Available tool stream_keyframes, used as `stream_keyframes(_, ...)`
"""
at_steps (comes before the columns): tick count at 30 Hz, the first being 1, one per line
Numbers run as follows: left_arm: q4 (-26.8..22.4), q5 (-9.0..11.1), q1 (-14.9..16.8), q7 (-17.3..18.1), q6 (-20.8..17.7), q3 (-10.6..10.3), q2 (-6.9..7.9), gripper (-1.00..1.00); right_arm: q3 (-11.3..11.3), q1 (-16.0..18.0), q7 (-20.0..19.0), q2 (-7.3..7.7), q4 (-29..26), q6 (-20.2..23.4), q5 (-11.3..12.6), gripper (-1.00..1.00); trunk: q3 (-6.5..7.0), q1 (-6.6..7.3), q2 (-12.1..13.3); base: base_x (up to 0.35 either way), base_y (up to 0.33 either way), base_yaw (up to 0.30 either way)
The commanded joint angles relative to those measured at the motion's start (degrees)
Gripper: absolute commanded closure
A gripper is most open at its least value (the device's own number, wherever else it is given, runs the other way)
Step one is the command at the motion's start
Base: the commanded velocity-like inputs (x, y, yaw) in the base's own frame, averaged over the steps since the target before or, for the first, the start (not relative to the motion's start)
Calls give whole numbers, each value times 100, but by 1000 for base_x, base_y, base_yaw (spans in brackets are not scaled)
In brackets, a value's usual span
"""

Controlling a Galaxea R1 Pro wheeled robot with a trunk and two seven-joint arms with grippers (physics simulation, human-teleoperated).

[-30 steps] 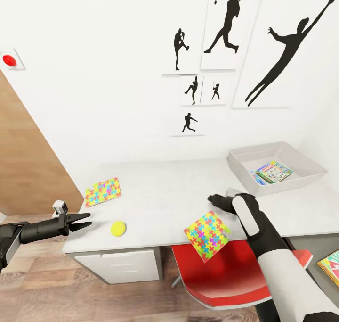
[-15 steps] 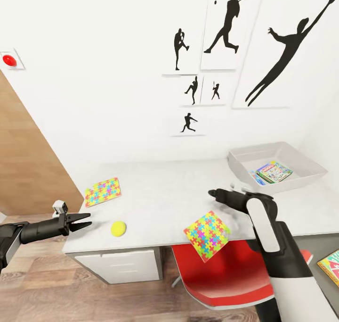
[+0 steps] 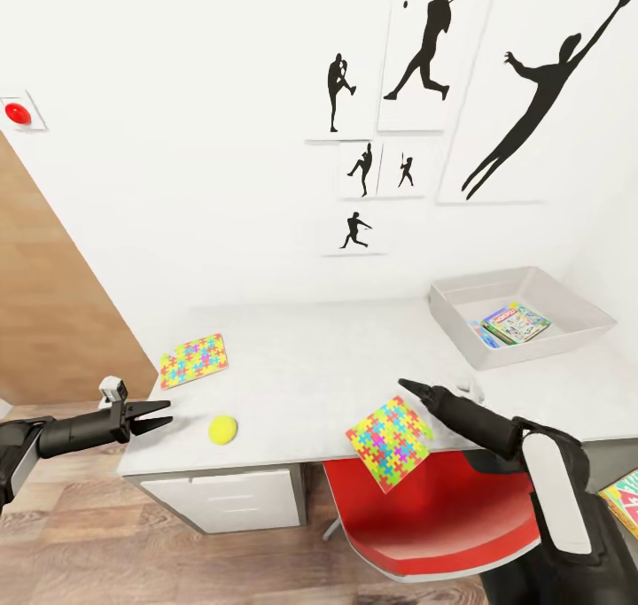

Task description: Put all the toys in the child's room - the three board games (two on the bed and one on the table), the two jigsaw puzzles on the table, and the tennis ball on the table - inside the toy box on the table in the child's room.

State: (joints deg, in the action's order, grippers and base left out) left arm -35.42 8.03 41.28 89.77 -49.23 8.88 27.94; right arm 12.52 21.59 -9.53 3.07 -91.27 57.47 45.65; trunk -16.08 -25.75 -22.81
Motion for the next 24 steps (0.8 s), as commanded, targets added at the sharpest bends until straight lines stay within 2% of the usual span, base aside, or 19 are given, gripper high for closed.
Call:
stream_keyframes(1,0,-1,6,23,-60,-2,1,-100,103,-91,-270,1,-2,26,-44,-100,-10,-4,-10,0,0,0)
stream_keyframes(3,0,2,5,23,-60,-1,-2,-100,295,-329,-778,4,-4,23,-49,-100,-10,-4,-10,0,0,0)
stream_keyframes(7,0,2,4,23,-60,-3,-7,-100,473,-587,-1546,8,-5,21,-54,-100,-10,-4,-10,0,0,0)
stream_keyframes(12,0,-2,3,23,-60,-1,2,-100,521,-642,-2083,8,-5,19,-56,-100,-10,-4,-10,0,0,0)
stream_keyframes(16,0,-3,3,23,-62,-1,3,-100,625,-653,-2495,33,-5,19,-61,-100,-10,-4,-10,0,0,0)
stream_keyframes(24,0,-3,3,23,-68,-9,-7,-100,787,-656,-2680,76,-5,12,-60,-100,28,-4,-10,0,0,0)
